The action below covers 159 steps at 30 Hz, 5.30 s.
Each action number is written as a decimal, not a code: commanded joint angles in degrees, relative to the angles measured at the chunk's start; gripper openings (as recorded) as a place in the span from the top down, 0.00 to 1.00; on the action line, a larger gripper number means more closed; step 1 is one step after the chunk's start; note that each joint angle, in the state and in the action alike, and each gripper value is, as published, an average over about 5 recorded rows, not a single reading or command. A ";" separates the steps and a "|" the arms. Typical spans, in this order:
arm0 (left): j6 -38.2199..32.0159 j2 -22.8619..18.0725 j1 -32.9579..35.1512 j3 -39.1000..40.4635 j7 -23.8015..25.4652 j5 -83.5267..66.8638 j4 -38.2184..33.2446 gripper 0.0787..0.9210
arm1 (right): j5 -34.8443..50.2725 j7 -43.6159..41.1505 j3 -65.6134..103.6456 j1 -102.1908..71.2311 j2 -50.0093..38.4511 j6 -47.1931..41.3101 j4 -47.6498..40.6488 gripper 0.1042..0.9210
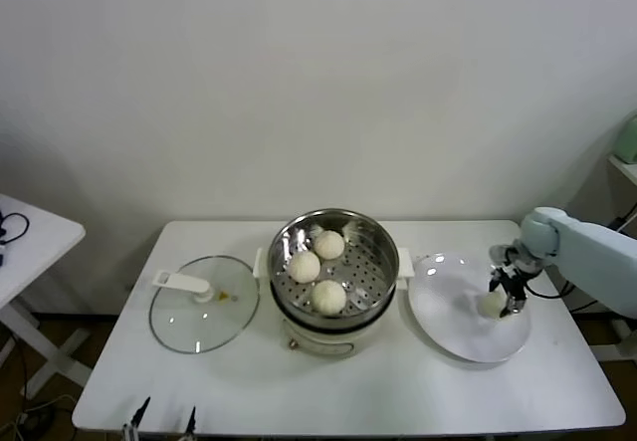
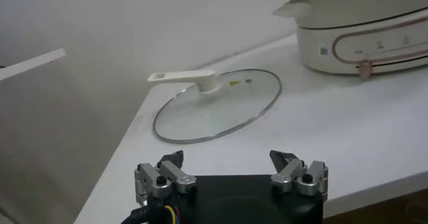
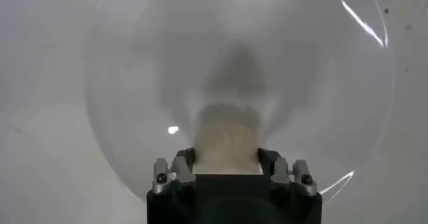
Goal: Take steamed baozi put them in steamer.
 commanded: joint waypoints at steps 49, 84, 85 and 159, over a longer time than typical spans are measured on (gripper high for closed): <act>-0.30 0.90 -0.84 0.66 0.08 -0.73 1.41 0.12 | 23.20 6.00 -17.43 27.64 16.46 -15.34 29.46 0.37; -0.91 0.84 -1.41 0.58 -0.10 -0.14 1.74 0.12 | 18.89 8.33 -15.38 22.59 19.99 -15.36 24.26 0.35; -0.92 0.84 -1.37 0.56 -0.10 -0.17 1.68 0.12 | 18.97 8.56 -15.24 22.65 19.96 -15.33 24.32 0.34; -0.49 2.68 -3.76 1.59 -0.93 -5.04 0.57 0.12 | 24.81 48.60 111.98 -117.05 32.37 25.91 63.06 0.12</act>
